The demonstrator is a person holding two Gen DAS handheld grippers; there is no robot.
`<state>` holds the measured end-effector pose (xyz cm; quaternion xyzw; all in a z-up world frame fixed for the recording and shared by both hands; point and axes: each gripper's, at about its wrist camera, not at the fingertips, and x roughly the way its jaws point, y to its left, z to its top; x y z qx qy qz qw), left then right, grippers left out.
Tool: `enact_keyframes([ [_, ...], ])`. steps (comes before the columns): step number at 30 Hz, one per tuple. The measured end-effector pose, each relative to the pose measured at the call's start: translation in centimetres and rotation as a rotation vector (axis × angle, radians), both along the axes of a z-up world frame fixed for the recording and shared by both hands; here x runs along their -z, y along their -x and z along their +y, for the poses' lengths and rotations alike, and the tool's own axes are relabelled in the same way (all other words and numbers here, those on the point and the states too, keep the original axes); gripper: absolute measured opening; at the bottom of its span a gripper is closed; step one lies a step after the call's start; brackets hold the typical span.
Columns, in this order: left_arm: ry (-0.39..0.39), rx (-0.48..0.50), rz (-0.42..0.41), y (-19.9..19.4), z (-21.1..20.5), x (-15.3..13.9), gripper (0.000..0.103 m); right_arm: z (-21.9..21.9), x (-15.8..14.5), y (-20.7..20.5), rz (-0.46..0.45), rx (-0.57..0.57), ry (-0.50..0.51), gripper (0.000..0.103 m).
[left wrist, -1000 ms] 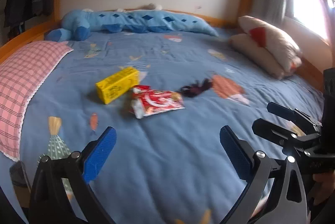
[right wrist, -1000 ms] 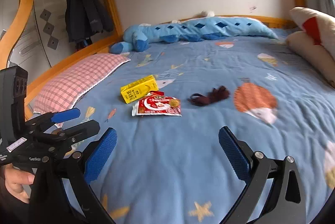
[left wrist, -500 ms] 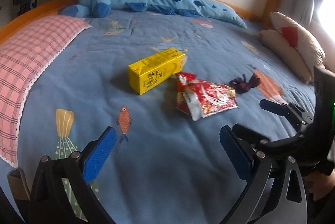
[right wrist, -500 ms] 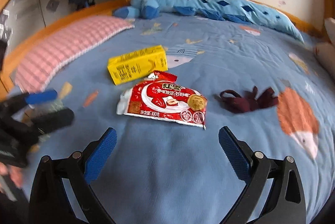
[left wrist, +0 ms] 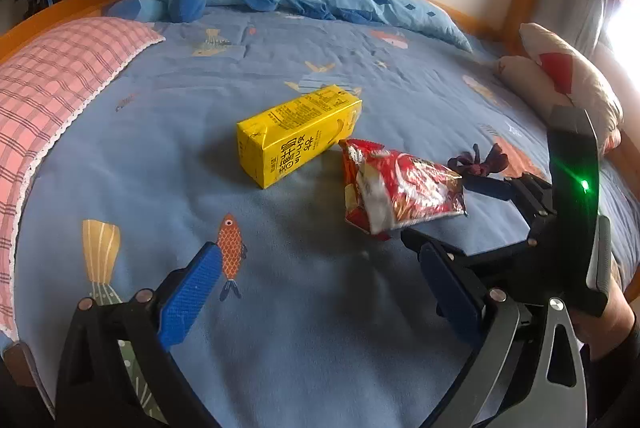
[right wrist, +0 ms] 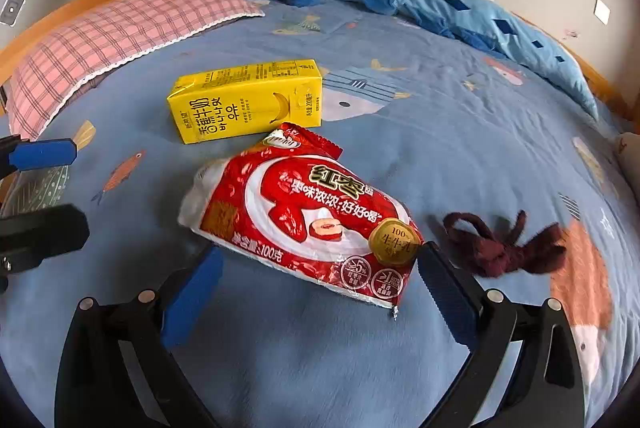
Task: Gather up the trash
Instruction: 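Grasp the red snack bag with the right tool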
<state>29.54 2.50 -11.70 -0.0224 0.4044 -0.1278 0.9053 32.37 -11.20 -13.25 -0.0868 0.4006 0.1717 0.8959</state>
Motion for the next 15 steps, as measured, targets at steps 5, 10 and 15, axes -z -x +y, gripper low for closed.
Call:
enact_keyframes([
  [5, 0.003, 0.0, 0.01, -0.2, -0.1, 0.4, 0.099, -0.3, -0.4, -0.6, -0.001, -0.008, -0.031, 0.088],
  [10, 0.003, 0.009, 0.01, -0.2, -0.3, 0.2, 0.099, 0.6, -0.8, -0.5, -0.06, -0.01, 0.081, 0.091],
  [15, 0.013, 0.014, 0.007, -0.1, -0.5, 0.1, 0.099, 2.1, 0.2, -0.7, -0.081, -0.059, 0.204, 0.091],
])
